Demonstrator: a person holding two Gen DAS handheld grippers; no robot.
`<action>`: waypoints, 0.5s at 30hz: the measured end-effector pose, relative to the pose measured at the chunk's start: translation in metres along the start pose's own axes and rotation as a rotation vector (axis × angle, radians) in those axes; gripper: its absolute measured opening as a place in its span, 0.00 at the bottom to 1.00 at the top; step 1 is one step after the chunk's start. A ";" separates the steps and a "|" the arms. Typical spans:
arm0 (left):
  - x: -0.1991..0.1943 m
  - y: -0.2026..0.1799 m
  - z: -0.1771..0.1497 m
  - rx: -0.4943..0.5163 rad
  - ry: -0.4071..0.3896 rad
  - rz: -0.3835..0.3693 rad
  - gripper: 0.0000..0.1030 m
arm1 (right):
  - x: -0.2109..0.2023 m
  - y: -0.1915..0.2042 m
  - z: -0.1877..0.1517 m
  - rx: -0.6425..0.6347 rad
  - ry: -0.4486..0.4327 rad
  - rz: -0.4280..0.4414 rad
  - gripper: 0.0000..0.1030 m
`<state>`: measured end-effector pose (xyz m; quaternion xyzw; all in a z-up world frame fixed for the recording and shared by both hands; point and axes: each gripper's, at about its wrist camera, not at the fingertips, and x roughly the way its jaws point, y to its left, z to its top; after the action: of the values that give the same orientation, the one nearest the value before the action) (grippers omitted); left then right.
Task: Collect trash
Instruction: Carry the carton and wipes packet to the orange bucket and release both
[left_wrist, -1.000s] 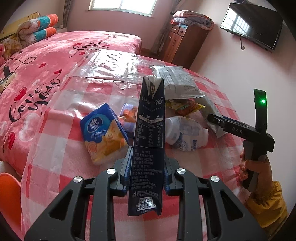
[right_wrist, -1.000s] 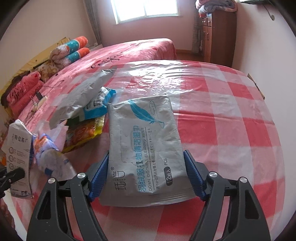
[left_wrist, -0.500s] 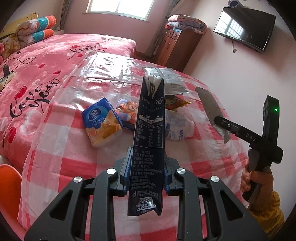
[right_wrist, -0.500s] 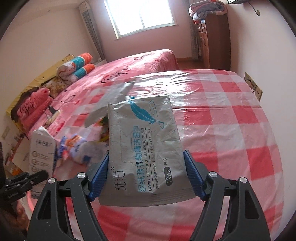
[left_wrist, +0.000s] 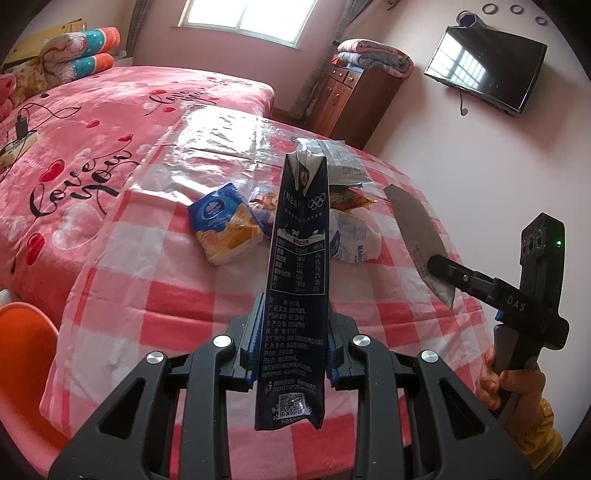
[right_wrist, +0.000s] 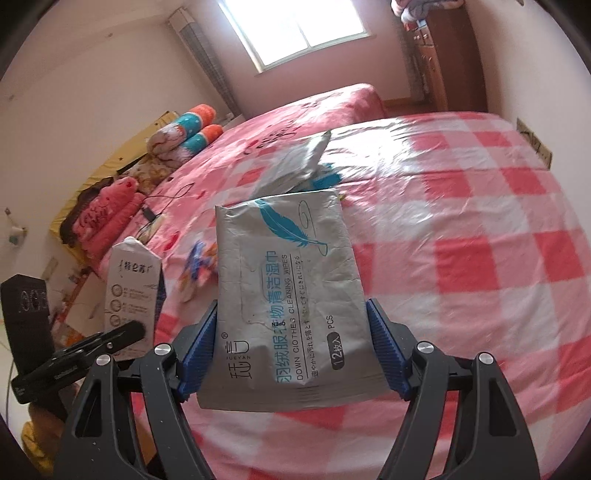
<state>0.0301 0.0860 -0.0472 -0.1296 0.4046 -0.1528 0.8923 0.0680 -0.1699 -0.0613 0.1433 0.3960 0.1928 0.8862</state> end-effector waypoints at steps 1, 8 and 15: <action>-0.004 0.003 -0.002 -0.005 -0.004 0.003 0.28 | 0.001 0.003 -0.002 0.002 0.007 0.011 0.74; -0.024 0.025 -0.015 -0.037 -0.017 0.022 0.28 | 0.008 0.036 -0.011 -0.021 0.044 0.076 0.74; -0.049 0.061 -0.029 -0.094 -0.043 0.068 0.28 | 0.019 0.075 -0.013 -0.070 0.082 0.138 0.74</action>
<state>-0.0123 0.1574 -0.0539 -0.1606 0.3964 -0.1004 0.8983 0.0527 -0.0938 -0.0519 0.1310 0.4140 0.2730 0.8585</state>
